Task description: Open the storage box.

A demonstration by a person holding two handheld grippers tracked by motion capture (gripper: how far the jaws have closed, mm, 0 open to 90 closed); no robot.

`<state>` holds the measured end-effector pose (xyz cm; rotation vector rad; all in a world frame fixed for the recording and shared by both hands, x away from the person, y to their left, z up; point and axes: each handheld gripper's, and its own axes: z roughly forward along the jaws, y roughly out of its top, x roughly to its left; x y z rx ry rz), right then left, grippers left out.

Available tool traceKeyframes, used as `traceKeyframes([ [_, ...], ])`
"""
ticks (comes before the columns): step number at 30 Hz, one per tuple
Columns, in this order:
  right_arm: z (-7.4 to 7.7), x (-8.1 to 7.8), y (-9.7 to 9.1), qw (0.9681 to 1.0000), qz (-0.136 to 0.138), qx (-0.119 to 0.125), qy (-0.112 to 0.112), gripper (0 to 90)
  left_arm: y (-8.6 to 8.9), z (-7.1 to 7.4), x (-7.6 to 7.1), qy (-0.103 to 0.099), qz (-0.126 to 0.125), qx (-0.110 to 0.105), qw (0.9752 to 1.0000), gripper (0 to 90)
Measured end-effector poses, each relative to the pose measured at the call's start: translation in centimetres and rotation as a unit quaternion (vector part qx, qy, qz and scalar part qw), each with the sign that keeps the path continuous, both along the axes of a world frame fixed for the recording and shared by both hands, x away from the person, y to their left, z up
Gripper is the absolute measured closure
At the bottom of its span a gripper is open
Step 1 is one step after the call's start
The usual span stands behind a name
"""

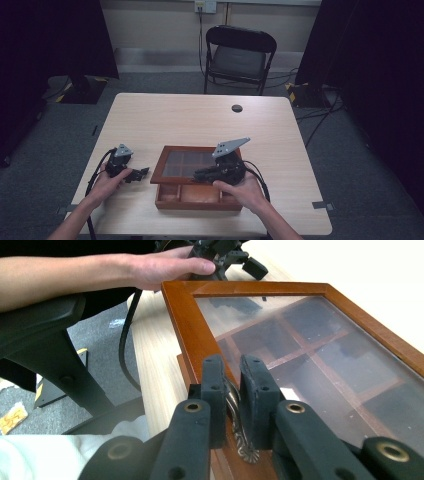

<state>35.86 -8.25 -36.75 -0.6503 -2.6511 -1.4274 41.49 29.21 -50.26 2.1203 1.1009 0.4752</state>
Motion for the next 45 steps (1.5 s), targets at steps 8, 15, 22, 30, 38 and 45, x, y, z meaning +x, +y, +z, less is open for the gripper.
traceKeyframes([
  [8, 0.5, 0.2, 0.0, 1.0000, -0.002, 0.001, -0.002, 82.0, 0.0, 0.0, 0.0, 0.000, 0.000, 0.000, 1.0000, 3.4],
  [15, 0.9, 0.5, 0.0, 1.0000, -0.003, 0.001, -0.001, 82.0, 0.0, 0.0, 0.0, 0.001, 0.001, -0.002, 1.0000, 3.4],
  [22, 1.3, 0.8, 0.0, 1.0000, -0.004, 0.002, 0.001, 82.0, 0.0, 0.0, 0.0, 0.001, 0.002, -0.002, 1.0000, 3.4],
  [30, 1.7, 1.0, 0.0, 1.0000, -0.006, 0.000, -0.003, 82.0, 0.0, 0.0, 0.0, 0.000, 0.001, 0.000, 1.0000, 3.4],
  [38, 2.3, 1.4, 0.0, 0.9999, -0.011, 0.005, -0.002, 82.1, 0.0, 0.0, 0.0, 0.000, 0.001, 0.000, 1.0000, 3.4],
  [45, 2.7, 1.8, 0.0, 0.9999, -0.013, 0.007, -0.004, 82.1, -0.1, 0.0, 0.0, -0.001, 0.003, -0.004, 1.0000, 3.4],
])
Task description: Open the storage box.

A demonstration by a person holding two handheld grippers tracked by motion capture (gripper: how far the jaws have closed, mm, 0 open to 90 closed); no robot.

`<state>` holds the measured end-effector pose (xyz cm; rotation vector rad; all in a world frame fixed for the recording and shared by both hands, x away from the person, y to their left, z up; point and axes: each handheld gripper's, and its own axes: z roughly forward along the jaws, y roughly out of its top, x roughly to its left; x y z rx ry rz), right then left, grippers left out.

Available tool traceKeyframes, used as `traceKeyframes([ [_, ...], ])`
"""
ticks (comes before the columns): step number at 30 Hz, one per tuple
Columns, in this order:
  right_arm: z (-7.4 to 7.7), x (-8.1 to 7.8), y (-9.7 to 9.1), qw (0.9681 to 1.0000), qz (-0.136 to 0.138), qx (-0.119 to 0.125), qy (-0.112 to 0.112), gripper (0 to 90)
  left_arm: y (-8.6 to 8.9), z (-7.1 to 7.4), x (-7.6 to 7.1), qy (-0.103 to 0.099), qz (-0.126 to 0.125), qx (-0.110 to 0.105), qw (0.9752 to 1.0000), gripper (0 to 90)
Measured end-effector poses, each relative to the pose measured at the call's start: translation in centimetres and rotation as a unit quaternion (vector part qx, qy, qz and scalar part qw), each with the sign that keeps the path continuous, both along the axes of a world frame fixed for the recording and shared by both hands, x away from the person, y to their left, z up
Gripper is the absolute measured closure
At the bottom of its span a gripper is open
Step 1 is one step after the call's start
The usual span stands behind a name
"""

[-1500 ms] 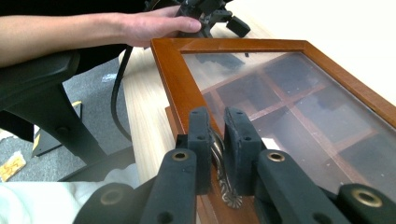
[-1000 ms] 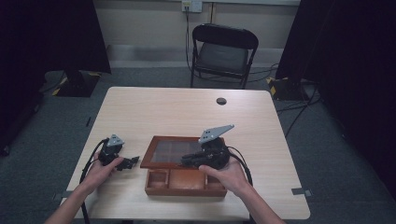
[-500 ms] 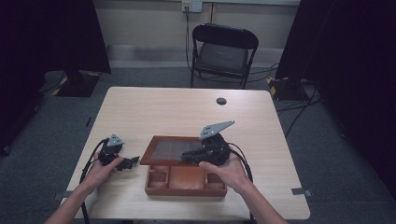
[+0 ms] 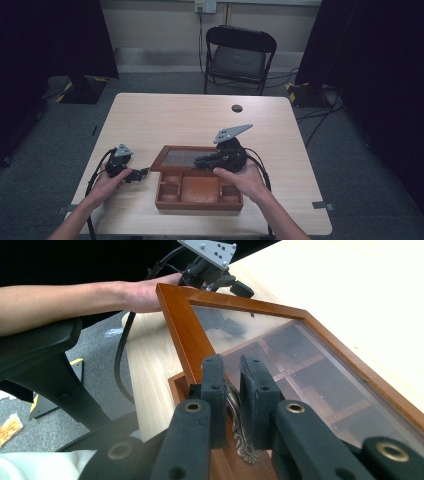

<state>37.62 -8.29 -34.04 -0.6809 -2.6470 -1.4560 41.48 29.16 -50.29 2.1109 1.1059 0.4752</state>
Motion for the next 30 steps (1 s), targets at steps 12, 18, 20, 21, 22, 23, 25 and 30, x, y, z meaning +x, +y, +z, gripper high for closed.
traceKeyframes([
  [12, 0.4, 0.5, 0.0, 1.0000, -0.003, 0.002, 0.003, 82.1, 0.0, 0.0, 0.0, 0.002, 0.001, -0.003, 1.0000, 3.4],
  [18, 0.6, 0.6, 0.0, 1.0000, -0.005, 0.002, 0.002, 82.1, 0.0, 0.0, 0.0, 0.001, 0.000, 0.000, 1.0000, 3.4],
  [20, 0.8, 0.7, 0.0, 1.0000, -0.006, 0.002, 0.001, 82.2, 0.0, 0.0, 0.0, 0.001, -0.002, 0.003, 1.0000, 3.4],
  [21, 0.8, 0.7, 0.0, 1.0000, -0.008, 0.003, 0.002, 82.2, 0.1, 0.0, 0.0, 0.002, -0.003, 0.003, 1.0000, 3.4],
  [22, 0.9, 0.8, 0.0, 1.0000, -0.008, 0.004, 0.001, 82.2, 0.0, 0.0, 0.0, 0.001, -0.003, 0.003, 1.0000, 3.4],
  [23, 0.9, 0.8, 0.0, 1.0000, -0.008, 0.004, 0.001, 82.2, 0.0, 0.0, 0.0, 0.001, -0.003, 0.003, 1.0000, 3.4],
  [25, 1.1, 1.0, 0.0, 0.9999, -0.010, 0.005, 0.000, 82.2, 0.0, 0.0, 0.0, 0.001, -0.003, 0.003, 1.0000, 3.4],
  [30, 1.3, 1.2, 0.0, 0.9999, -0.012, 0.006, 0.000, 82.2, 0.0, 0.0, 0.0, 0.001, -0.002, 0.003, 1.0000, 3.4],
])
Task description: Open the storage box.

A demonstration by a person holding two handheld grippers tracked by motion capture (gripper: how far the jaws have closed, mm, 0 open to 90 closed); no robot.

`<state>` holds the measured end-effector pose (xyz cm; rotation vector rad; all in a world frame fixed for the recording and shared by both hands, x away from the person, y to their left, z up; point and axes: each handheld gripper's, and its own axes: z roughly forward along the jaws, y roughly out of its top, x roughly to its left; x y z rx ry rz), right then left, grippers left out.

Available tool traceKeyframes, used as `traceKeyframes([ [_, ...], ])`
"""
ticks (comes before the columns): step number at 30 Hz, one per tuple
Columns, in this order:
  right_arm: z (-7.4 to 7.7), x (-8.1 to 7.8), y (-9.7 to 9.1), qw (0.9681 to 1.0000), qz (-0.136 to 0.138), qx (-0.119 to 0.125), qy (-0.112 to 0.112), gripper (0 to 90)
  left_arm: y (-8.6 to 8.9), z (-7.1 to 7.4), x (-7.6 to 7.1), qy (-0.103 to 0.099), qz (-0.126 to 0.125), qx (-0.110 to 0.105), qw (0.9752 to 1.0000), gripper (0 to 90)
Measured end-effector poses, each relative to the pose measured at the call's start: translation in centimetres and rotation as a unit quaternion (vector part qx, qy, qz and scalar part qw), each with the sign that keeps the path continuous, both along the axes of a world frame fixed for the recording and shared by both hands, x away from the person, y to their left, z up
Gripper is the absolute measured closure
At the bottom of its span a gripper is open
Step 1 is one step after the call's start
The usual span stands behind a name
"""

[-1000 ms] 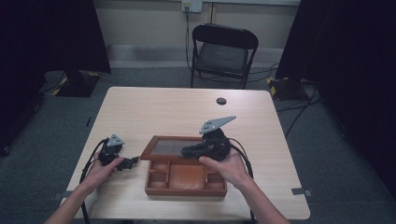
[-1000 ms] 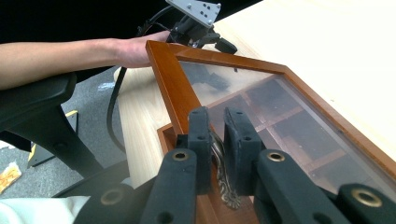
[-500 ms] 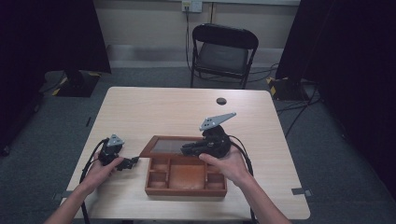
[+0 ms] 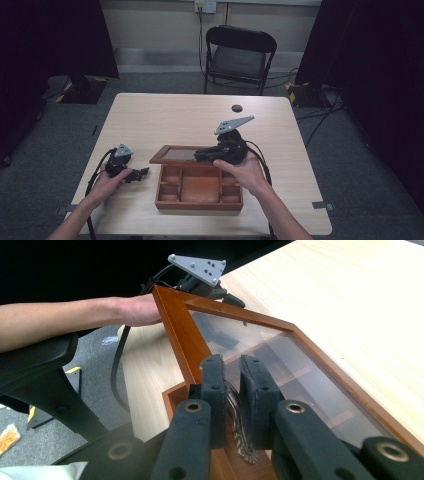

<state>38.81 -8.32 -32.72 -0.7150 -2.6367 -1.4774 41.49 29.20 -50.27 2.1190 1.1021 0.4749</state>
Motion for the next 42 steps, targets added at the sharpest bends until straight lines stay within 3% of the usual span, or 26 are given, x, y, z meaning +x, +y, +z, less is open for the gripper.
traceKeyframes([
  [42, 1.1, 1.6, -0.1, 0.9999, 0.000, 0.005, 0.011, 82.6, 0.1, 0.0, 0.0, 0.000, -0.003, 0.004, 1.0000, 3.2],
])
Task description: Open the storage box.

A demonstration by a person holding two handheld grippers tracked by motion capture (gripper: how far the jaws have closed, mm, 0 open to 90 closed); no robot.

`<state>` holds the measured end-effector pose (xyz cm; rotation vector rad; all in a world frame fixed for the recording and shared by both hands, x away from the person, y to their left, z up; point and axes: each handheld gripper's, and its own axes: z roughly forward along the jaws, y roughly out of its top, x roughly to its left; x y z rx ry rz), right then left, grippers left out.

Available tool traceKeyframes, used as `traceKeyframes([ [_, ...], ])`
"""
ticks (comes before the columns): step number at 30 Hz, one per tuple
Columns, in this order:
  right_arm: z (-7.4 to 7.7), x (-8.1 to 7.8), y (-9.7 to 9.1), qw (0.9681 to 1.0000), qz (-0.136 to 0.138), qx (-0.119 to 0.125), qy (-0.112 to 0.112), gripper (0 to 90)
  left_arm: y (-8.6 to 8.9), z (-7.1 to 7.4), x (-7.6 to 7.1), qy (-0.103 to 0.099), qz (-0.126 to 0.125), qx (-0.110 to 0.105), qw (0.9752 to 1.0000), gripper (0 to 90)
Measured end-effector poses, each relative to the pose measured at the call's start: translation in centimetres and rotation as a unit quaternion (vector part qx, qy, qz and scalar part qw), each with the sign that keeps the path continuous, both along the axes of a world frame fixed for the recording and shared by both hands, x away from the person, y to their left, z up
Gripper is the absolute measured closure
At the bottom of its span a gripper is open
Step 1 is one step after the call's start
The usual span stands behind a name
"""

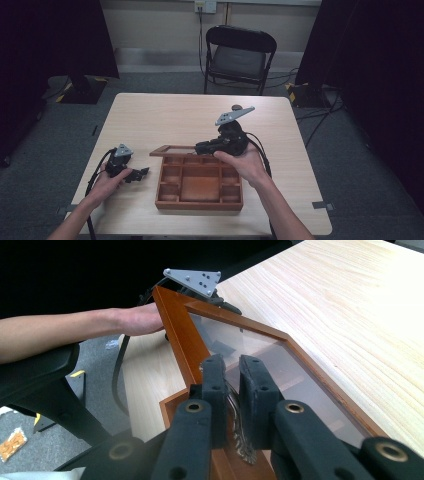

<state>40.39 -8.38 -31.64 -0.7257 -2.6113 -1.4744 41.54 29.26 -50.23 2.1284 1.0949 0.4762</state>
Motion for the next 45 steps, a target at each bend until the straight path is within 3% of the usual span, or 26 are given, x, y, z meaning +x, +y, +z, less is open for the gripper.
traceKeyframes([
  [45, 1.0, 1.9, -0.1, 0.9999, 0.001, 0.008, 0.013, 83.2, 0.0, 0.0, 0.0, 0.000, 0.000, 0.002, 1.0000, 3.0],
])
